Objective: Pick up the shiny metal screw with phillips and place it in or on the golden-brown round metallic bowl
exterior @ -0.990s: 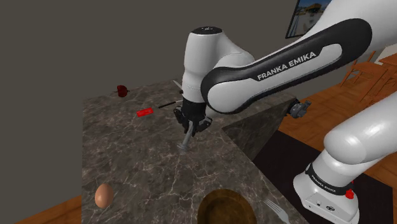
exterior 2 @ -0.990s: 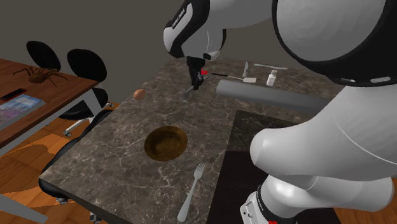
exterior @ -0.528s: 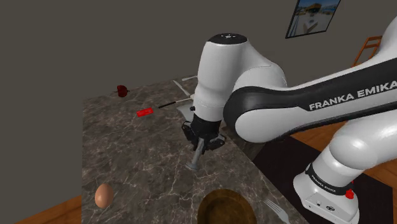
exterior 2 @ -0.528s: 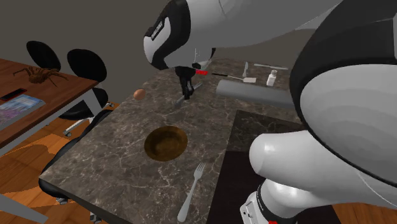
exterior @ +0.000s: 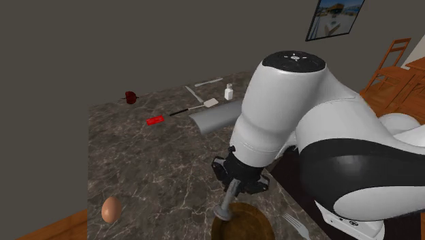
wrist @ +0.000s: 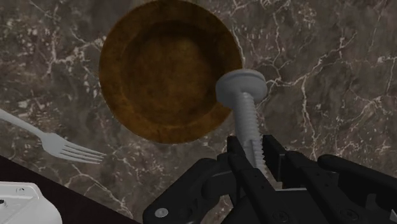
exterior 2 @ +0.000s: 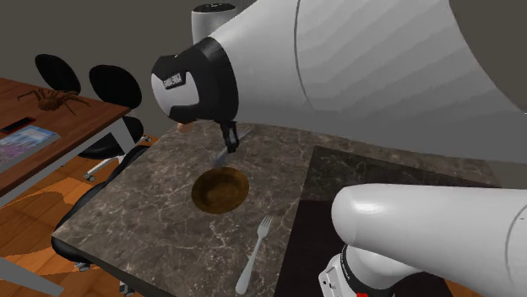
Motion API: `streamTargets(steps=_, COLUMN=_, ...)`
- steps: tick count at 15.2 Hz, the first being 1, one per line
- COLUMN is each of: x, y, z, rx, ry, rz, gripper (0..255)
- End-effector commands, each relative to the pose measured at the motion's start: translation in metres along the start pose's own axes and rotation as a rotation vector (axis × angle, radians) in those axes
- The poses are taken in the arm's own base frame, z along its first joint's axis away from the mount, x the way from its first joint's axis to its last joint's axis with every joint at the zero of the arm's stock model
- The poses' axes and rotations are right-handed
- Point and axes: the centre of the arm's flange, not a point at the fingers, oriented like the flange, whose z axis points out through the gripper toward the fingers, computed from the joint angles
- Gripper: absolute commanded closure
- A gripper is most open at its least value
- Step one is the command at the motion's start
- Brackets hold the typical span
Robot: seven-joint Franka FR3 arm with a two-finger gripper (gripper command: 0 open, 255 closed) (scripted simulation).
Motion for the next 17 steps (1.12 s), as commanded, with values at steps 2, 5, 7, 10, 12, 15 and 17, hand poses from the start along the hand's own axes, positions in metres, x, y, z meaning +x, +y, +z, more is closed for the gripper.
streamTargets(steps=2, x=-0.026, y=0.028, z=-0.005, rx=0.000, ry=-0.001, rz=0.001, gripper=255)
streamTargets(steps=5, x=-0.050, y=0.054, z=-0.010, rx=0.000, ry=-0.001, rz=0.001, gripper=255)
streamTargets(steps=7, x=-0.050, y=0.056, z=0.001, rx=0.000, ry=-0.001, rz=0.001, gripper=255)
streamTargets(steps=10, x=-0.050, y=0.058, z=0.017, rx=0.000, ry=-0.001, rz=0.001, gripper=255)
streamTargets(steps=12, x=-0.050, y=0.059, z=0.027, rx=0.000, ry=-0.001, rz=0.001, gripper=255)
streamTargets(steps=15, x=-0.050, y=0.062, z=0.043, rx=0.000, ry=-0.001, rz=0.001, gripper=255)
streamTargets(steps=17, x=-0.050, y=0.063, z=0.053, rx=0.000, ry=-0.001, rz=0.001, gripper=255)
